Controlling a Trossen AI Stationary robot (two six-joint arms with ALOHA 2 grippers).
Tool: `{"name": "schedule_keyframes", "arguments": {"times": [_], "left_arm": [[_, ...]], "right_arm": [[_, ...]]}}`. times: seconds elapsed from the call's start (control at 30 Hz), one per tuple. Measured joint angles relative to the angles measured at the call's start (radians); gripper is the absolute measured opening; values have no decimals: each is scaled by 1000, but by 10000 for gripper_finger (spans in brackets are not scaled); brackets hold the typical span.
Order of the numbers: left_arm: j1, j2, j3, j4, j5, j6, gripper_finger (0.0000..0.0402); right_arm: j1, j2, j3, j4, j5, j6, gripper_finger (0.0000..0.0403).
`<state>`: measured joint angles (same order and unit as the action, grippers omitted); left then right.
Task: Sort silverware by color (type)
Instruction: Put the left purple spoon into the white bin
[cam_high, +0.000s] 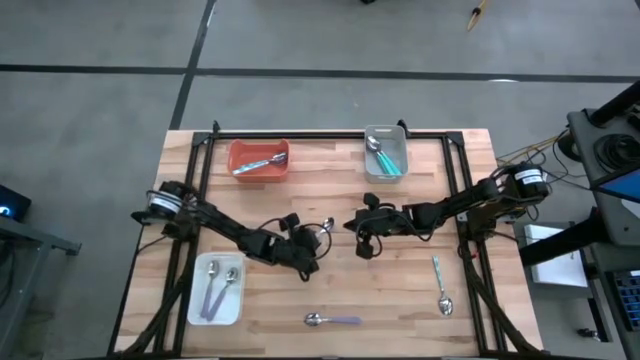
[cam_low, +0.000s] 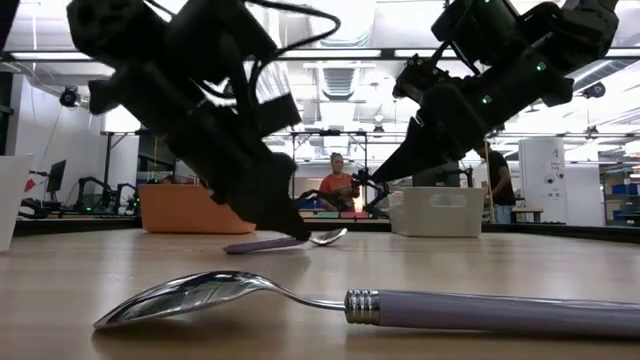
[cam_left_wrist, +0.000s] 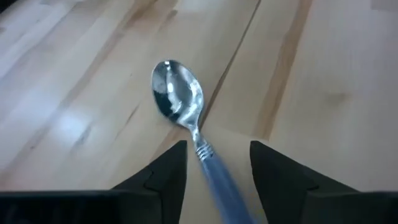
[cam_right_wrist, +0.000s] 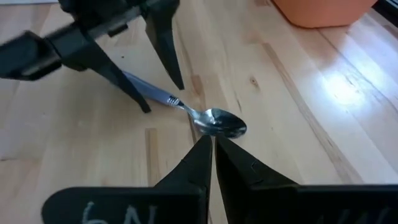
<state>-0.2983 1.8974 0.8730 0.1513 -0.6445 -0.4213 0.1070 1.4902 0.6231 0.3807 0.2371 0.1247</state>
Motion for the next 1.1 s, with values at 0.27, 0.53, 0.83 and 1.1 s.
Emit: {"name": "schedule_keyframes", "arguments": {"times": [0.27,0.53,0.83,1.1], "left_arm": [[10,63,0,24,-17,-104,148],[10,109,-1,28,-24,-229,68],[11,102,0,17,-32,-267,31],[11,30,-6,-10,-6,-268,31]], "right_arm": [[0,0,-1,0,0,6,13],[0,0,-1,7,0,5,13],[0,0,-1,11,0,-6,13],[0,0,-2,10,0,-14,13]]}}
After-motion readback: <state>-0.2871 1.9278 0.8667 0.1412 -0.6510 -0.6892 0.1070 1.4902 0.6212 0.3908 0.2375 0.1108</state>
